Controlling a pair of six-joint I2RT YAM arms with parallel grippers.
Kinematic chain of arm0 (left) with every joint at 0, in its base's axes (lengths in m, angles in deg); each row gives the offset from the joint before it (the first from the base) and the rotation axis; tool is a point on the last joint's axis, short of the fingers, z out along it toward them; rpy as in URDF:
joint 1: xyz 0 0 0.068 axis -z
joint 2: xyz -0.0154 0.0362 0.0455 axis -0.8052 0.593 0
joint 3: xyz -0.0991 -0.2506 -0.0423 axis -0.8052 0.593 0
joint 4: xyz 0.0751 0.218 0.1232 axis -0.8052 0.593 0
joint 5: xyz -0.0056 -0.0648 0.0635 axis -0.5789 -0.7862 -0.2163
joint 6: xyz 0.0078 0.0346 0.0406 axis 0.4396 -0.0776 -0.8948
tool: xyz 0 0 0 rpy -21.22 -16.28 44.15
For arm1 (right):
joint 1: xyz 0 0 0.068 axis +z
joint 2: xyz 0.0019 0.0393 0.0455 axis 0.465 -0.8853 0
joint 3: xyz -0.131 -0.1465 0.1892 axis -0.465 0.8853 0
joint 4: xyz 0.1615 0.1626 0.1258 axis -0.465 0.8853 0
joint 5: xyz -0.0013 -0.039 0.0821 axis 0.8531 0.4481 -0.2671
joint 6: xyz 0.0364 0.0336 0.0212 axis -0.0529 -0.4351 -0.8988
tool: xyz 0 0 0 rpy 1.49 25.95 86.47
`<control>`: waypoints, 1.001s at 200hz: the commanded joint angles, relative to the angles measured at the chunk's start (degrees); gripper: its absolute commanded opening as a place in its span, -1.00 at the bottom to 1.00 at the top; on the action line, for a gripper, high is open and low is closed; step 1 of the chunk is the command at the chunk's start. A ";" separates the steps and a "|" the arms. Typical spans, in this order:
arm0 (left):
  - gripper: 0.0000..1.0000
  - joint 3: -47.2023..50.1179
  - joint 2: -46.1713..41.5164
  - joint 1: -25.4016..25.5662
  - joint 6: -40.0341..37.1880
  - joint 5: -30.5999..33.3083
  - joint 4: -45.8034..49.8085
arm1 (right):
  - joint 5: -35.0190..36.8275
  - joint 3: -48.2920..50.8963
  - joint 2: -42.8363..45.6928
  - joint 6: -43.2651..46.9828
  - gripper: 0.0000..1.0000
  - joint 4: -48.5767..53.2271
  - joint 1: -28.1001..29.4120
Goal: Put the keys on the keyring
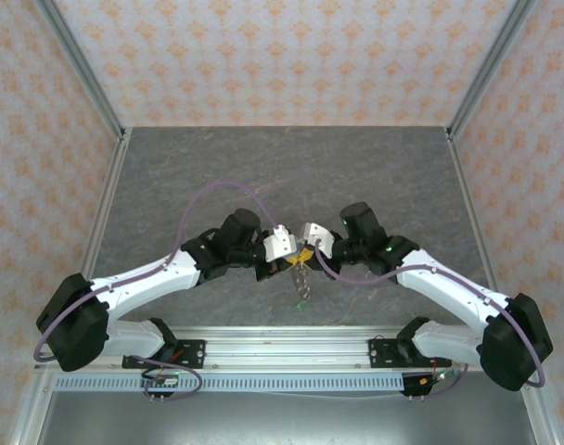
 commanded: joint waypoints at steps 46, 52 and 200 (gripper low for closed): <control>-1.00 2.07 -2.68 -0.77 6.41 -2.09 -10.09 | -2.60 10.70 1.75 -8.54 -0.74 -23.22 -0.79; -1.00 2.28 -2.87 -0.88 6.79 -2.39 -10.73 | -2.81 11.32 1.71 -9.18 -0.73 -24.44 -0.88; -0.74 -1.78 -0.11 -1.17 0.15 0.54 2.04 | -2.90 2.80 1.12 -2.61 -0.99 -7.66 -0.22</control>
